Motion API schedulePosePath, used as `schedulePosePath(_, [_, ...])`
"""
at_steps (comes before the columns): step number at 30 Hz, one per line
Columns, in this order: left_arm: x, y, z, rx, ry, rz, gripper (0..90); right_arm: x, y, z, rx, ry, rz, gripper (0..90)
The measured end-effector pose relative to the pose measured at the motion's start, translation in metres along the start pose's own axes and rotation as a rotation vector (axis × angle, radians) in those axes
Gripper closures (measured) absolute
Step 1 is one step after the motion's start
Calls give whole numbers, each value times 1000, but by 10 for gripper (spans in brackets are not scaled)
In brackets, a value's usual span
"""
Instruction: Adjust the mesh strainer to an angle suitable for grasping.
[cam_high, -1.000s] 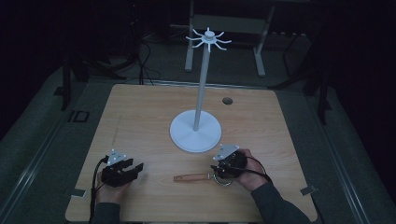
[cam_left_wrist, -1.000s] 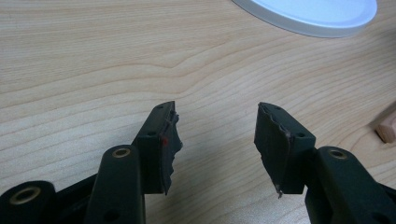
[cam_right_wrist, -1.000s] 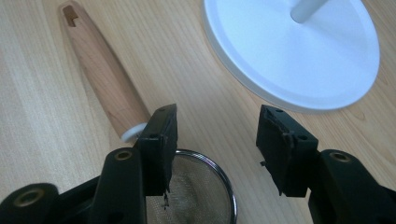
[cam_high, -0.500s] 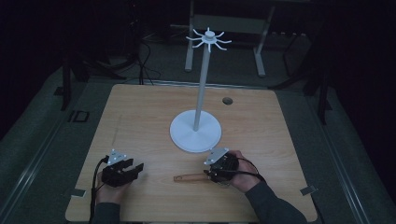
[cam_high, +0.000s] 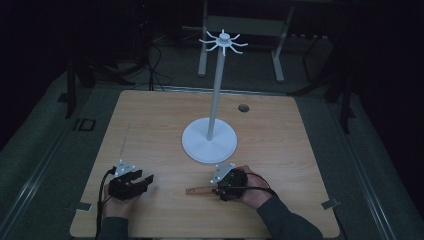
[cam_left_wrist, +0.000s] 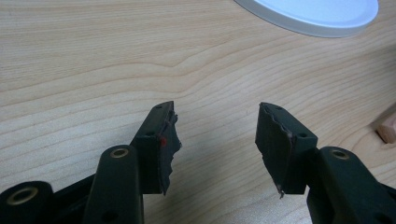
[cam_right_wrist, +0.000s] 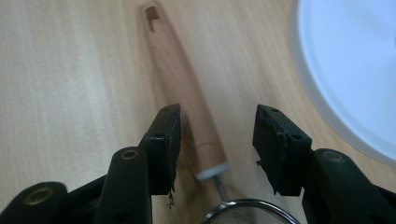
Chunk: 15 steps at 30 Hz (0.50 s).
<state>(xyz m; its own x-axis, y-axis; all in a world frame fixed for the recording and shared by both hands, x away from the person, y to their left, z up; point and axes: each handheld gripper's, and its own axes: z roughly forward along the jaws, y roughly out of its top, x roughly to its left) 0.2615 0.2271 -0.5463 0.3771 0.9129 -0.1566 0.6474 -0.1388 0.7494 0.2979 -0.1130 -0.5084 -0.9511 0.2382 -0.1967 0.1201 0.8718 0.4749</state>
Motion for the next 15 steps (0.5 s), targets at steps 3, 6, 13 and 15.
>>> schedulePosePath(3, [0, 0, 0, 1, 0, 0, 478, 3, 1, 5, 13, 23, -3, 523])
schedulePosePath(6, [0, 0, 0, 0, 0, 0, 478, 4, 1, 10, 36, 43, -4, 538])
schedulePosePath(13, [0, 0, 0, 0, 1, 0, 478, -1, 2, 19, 67, 57, 22, 578])
schedulePosePath(15, [0, 0, 0, 0, 2, 0, 478, -4, 2, 20, 66, 64, 30, 591])
